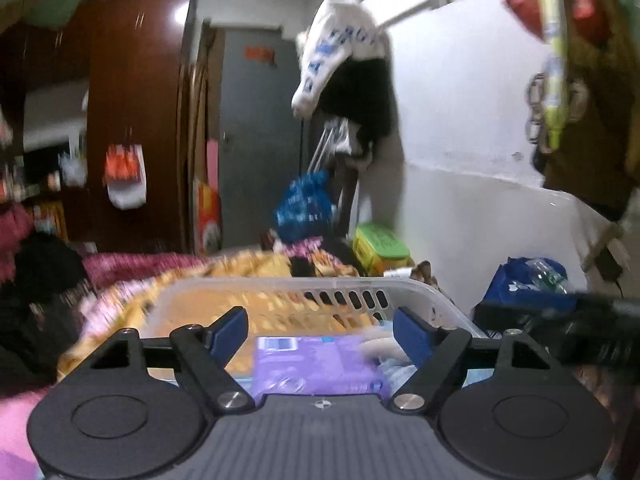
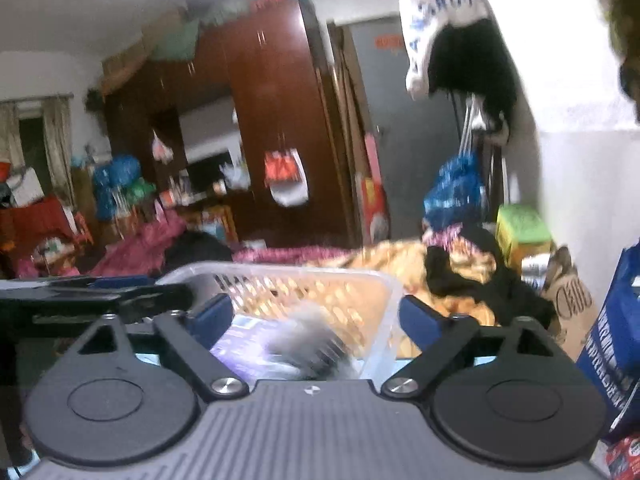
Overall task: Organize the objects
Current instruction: 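Carry the plush toy with the right tool and drop it into the basket, then grasp the white medicine box with the right tool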
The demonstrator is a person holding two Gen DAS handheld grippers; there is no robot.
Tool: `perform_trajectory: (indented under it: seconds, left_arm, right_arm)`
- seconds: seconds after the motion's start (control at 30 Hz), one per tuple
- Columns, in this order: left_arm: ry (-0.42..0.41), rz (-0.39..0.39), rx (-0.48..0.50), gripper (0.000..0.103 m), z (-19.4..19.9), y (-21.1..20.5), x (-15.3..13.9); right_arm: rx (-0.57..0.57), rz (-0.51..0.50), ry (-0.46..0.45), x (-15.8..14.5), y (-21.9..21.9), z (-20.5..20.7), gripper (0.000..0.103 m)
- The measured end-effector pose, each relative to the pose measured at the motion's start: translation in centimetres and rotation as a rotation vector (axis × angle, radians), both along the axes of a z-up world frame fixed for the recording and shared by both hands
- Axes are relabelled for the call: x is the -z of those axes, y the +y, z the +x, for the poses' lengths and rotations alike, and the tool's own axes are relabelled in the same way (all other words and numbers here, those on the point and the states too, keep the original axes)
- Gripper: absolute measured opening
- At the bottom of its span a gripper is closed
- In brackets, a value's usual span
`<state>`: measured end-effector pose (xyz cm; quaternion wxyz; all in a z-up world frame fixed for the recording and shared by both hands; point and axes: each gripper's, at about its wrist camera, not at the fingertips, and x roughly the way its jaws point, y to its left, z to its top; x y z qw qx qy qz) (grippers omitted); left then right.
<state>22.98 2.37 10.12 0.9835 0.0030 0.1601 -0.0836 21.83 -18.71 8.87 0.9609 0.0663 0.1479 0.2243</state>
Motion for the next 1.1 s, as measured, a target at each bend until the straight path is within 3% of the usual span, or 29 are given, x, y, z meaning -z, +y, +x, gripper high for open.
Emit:
perform_trajectory:
  seconds: [0.17,0.43,0.57,0.63,0.77,1.1]
  left_arm:
    - [-0.111,0.088,-0.027,0.089,-9.7,1.6,0.6]
    - [-0.118,0.051,0.002,0.089,-17.9,4.1,6.7]
    - [-0.104,0.065,0.044,0.089,-18.6,3.4,9.9]
    - [-0.099,0.056,0.069,0.089,-19.1,3.4,11.0]
    - [-0.105,0.012,0.147,0.089,-20.3,3.1,12.6]
    - [-0.073,0.031,0.270,0.089,-20.8,0.6,16.2]
  right_arm:
    - [-0.069,0.057,-0.080,0.5,-2.6,-6.6,0.103]
    - [-0.119,-0.004,-0.134,5.1,-3.3,-14.3,0.103]
    - [-0.179,-0.006,-0.144,9.1,-3.6,-16.8,0.103]
    - [-0.217,-0.006,-0.105,10.4,-3.4,-16.6,0.103]
    - [-0.240,-0.042,-0.103,11.4,-2.5,-16.7,0.103]
    - [-0.252,-0.032,-0.098,12.9,-2.5,-17.2,0.103]
